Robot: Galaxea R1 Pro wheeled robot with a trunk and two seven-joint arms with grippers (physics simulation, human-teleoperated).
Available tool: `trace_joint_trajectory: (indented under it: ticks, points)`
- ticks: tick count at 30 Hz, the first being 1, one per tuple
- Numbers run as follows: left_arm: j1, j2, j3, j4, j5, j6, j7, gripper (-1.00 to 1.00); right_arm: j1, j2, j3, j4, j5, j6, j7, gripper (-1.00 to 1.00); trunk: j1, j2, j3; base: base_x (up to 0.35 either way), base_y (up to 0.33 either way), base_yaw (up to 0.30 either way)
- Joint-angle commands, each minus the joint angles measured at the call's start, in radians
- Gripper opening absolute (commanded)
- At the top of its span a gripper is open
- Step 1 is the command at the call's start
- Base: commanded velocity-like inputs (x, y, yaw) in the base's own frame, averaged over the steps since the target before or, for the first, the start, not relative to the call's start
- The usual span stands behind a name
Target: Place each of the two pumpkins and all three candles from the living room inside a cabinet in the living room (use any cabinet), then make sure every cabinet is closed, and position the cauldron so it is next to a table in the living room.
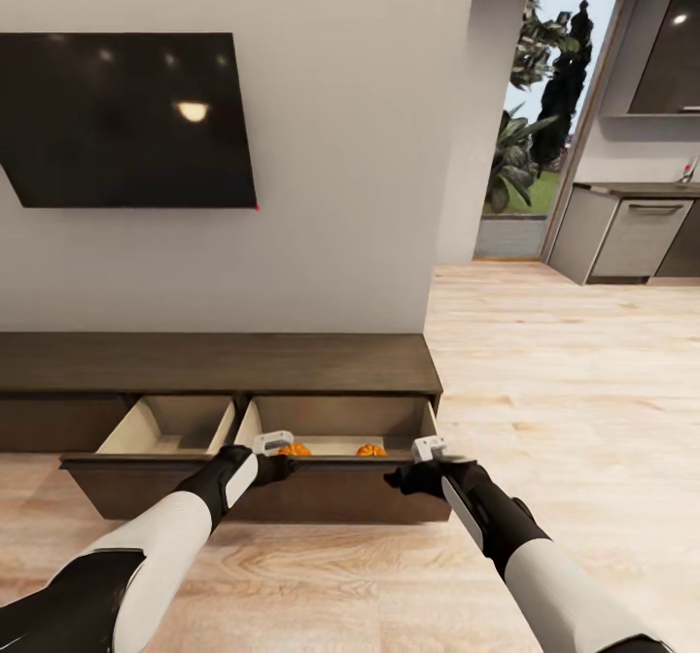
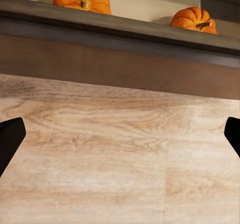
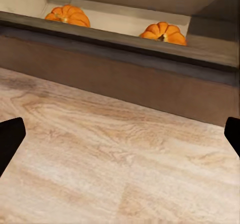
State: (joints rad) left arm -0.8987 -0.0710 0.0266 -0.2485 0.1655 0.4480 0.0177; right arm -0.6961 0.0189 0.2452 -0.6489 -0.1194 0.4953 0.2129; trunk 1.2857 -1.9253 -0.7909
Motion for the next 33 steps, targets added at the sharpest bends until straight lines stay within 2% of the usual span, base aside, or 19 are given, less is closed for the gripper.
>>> trace_joint_trajectory:
  ticks: [1, 4, 7, 11, 18, 19, 20, 23, 24, 28, 30, 31, 33]
  points:
    - [0.000, 0.000, 0.003, -0.002, 0.006, 0.003, 0.002, 1.00, -0.001, -0.001, 0.002, -0.001, -0.010, -0.001, -0.003, 1.00, 0.004, -0.008, -0.004, 0.000, 0.000, 0.000]
    - [0.000, -0.001, 0.002, -0.002, 0.006, -0.024, 0.002, 1.00, 0.000, 0.000, 0.005, 0.005, -0.010, -0.016, -0.003, 1.00, 0.015, -0.029, -0.014, 0.000, 0.000, 0.000]
    - [0.000, -0.002, 0.001, 0.009, 0.006, -0.097, 0.004, 1.00, 0.001, 0.004, 0.006, 0.033, -0.013, -0.045, -0.003, 1.00, 0.027, -0.050, -0.023, 0.000, 0.000, 0.000]
    - [0.000, -0.002, 0.001, 0.026, 0.006, -0.146, 0.008, 1.00, 0.001, 0.016, 0.004, 0.057, -0.014, -0.090, -0.003, 1.00, 0.042, -0.078, -0.035, 0.000, 0.000, 0.000]
    - [0.000, -0.004, 0.001, 0.049, 0.007, -0.201, 0.011, 1.00, 0.001, 0.029, 0.004, 0.108, -0.014, -0.181, -0.003, 1.00, 0.069, -0.127, -0.057, 0.000, 0.000, 0.000]
    - [0.000, -0.007, 0.001, 0.055, 0.007, -0.220, 0.011, 1.00, 0.001, 0.032, 0.004, 0.121, -0.014, -0.199, -0.003, 1.00, 0.073, -0.134, -0.061, 0.000, 0.000, 0.000]
    - [0.000, -0.011, 0.001, 0.072, 0.006, -0.270, 0.011, 1.00, 0.001, 0.041, 0.004, 0.145, -0.015, -0.228, -0.003, 1.00, 0.077, -0.141, -0.064, 0.000, 0.000, 0.000]
    - [0.000, -0.012, 0.001, 0.091, 0.006, -0.309, 0.011, 1.00, 0.001, 0.047, 0.003, 0.163, -0.015, -0.249, -0.004, 1.00, 0.088, -0.162, -0.073, 0.000, 0.000, 0.000]
    - [0.000, -0.013, 0.001, 0.109, 0.005, -0.353, 0.012, 1.00, 0.001, 0.050, 0.002, 0.189, -0.016, -0.283, -0.017, 1.00, 0.092, -0.169, -0.076, 0.000, 0.000, 0.000]
    - [0.000, -0.016, 0.001, 0.132, 0.004, -0.401, 0.013, 1.00, 0.001, 0.056, 0.001, 0.211, -0.015, -0.334, -0.054, 1.00, 0.107, -0.197, -0.089, 0.000, 0.000, 0.000]
    - [0.000, -0.017, 0.001, 0.141, 0.004, -0.431, 0.014, 1.00, 0.001, 0.070, 0.000, 0.220, -0.015, -0.351, -0.085, 1.00, 0.115, -0.211, -0.095, 0.000, 0.000, 0.000]
    - [0.000, -0.019, 0.001, 0.148, 0.003, -0.478, 0.015, 1.00, 0.001, 0.094, 0.001, 0.248, -0.014, -0.394, -0.149, 1.00, 0.119, -0.218, -0.098, 0.000, 0.000, 0.000]
    - [0.000, -0.019, 0.001, 0.150, 0.003, -0.496, 0.016, 1.00, 0.001, 0.102, 0.001, 0.274, -0.015, -0.436, -0.173, 1.00, 0.126, -0.232, -0.104, 0.000, 0.000, 0.000]
